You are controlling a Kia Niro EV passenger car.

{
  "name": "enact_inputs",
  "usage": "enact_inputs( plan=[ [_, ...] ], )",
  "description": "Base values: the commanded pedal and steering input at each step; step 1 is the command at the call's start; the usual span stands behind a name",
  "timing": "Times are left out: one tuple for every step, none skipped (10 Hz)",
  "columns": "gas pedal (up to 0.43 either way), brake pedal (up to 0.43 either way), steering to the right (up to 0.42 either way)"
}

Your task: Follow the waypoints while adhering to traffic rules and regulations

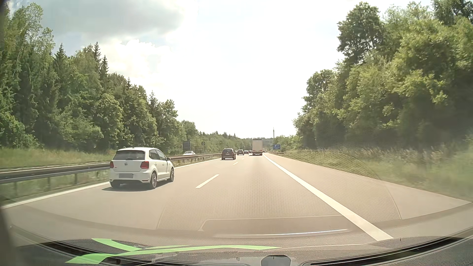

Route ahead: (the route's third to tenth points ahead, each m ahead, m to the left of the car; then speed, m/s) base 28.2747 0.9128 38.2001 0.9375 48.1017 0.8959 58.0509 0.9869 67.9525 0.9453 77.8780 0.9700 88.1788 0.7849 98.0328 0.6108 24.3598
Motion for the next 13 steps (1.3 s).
enact_inputs(
  plan=[
    [0.209, 0.0, -0.002],
    [0.209, 0.0, -0.002],
    [0.209, 0.0, -0.002],
    [0.209, 0.0, -0.002],
    [0.209, 0.0, -0.002],
    [0.209, 0.0, -0.002],
    [0.209, 0.0, -0.002],
    [0.209, 0.0, -0.002],
    [0.209, 0.0, -0.002],
    [0.209, 0.0, -0.002],
    [0.209, 0.0, -0.002],
    [0.209, 0.0, -0.002],
    [0.209, 0.0, -0.002]
  ],
)
